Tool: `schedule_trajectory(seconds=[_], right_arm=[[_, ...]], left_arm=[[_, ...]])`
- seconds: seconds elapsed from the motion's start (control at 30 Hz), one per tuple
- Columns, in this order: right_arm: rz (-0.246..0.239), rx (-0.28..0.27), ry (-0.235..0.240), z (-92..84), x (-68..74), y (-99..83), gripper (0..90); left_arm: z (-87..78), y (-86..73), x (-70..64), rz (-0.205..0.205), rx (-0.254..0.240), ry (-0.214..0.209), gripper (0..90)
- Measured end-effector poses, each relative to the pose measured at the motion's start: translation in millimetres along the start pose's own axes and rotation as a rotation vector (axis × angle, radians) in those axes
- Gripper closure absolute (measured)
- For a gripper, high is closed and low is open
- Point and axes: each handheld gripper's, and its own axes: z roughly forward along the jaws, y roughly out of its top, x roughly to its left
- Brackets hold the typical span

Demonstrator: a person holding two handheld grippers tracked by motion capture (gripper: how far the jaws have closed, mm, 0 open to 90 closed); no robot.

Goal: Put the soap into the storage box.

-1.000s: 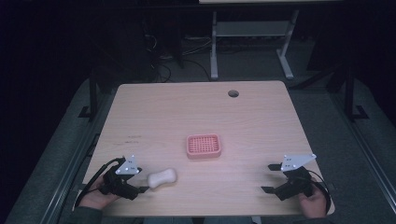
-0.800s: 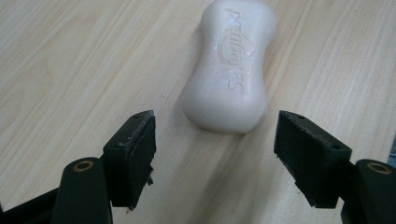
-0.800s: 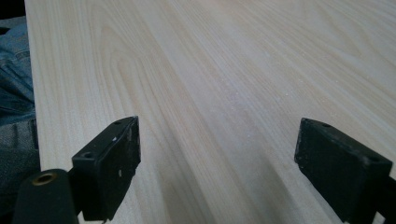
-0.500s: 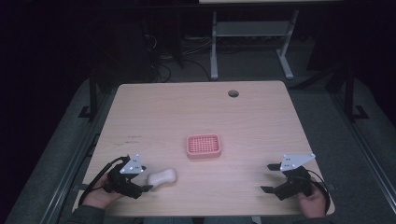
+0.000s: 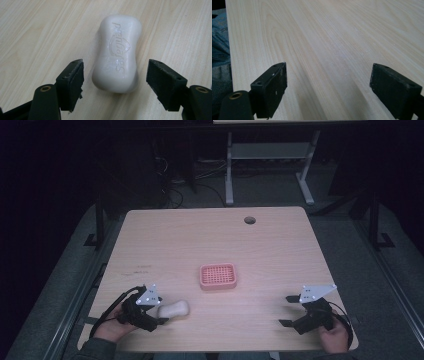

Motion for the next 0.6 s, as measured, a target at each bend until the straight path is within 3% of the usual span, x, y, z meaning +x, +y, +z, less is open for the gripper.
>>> schedule_trajectory(seconds=[0.6], right_arm=[[-0.004, 0.003, 0.005, 1.7, -0.2, 1.5, 14.1]], left_arm=[[9.8, 9.6, 4.2, 0.019, 0.013, -0.039, 31.7]])
